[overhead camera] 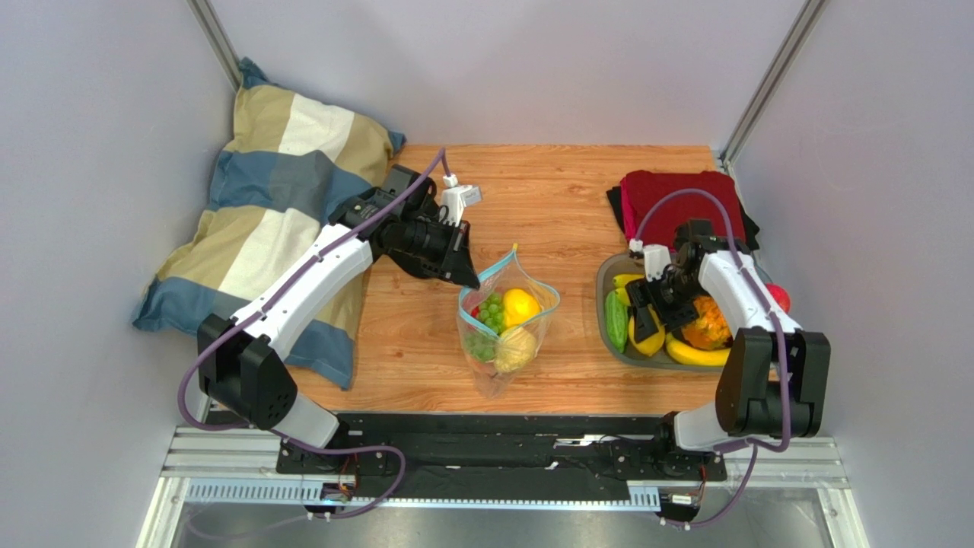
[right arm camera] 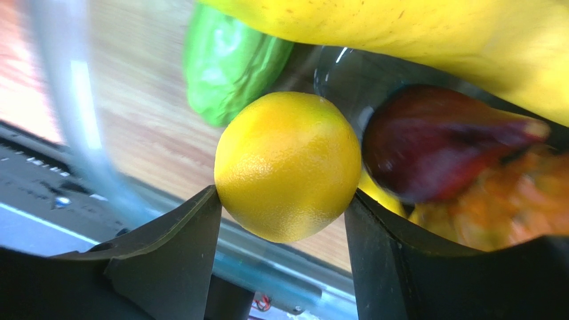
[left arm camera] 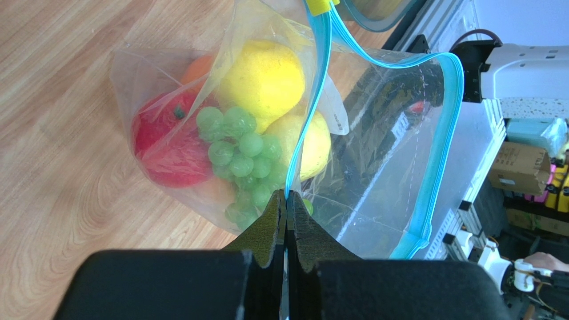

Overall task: Place the food in the zip-top bag and seal the zipper
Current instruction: Pick up the fake fruit from the bin, then place the fake fruit in the zipper food storage bag.

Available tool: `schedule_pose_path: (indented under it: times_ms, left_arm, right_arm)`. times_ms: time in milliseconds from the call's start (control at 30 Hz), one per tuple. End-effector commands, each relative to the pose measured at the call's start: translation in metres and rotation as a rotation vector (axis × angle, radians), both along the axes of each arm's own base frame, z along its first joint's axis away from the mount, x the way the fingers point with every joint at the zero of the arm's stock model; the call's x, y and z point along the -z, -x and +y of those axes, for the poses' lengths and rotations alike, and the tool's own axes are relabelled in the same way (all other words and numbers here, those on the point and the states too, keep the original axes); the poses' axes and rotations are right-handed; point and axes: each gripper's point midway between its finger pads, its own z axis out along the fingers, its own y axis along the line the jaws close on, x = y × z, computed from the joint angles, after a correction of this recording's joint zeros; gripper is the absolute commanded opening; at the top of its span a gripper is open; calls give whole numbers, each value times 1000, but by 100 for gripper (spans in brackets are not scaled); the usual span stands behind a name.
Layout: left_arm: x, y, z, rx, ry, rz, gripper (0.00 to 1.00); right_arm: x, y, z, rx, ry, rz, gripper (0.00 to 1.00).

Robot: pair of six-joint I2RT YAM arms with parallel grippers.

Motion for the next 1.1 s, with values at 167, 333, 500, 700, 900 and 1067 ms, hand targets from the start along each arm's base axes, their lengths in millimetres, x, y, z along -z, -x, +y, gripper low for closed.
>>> schedule_pose_path:
  times_ms: [167, 333, 500, 700, 900, 1067]
  left_arm:
    - [-16, 0, 0, 15, 40, -53, 0]
    - [-15, -1, -1, 11, 37, -46, 0]
    - [-21, -2, 0, 6, 40, -67, 0]
    - [-21, -3, -2, 2, 44, -52, 0]
    - [-24, -3, -2, 4, 47, -52, 0]
    - [-23, -2, -2, 9, 43, -48, 0]
  right_arm:
    - [-131, -3, 47, -104, -254, -262, 35]
    - [-212, -23, 103, -230, -418, -464, 38]
    - [-253, -18, 160, -470, -465, -557, 42]
    - [-249, -20, 215, -656, -466, -537, 42]
    - [-230, -24, 247, -741, -395, -565, 57]
    - [-216, -18, 253, -766, -369, -537, 80]
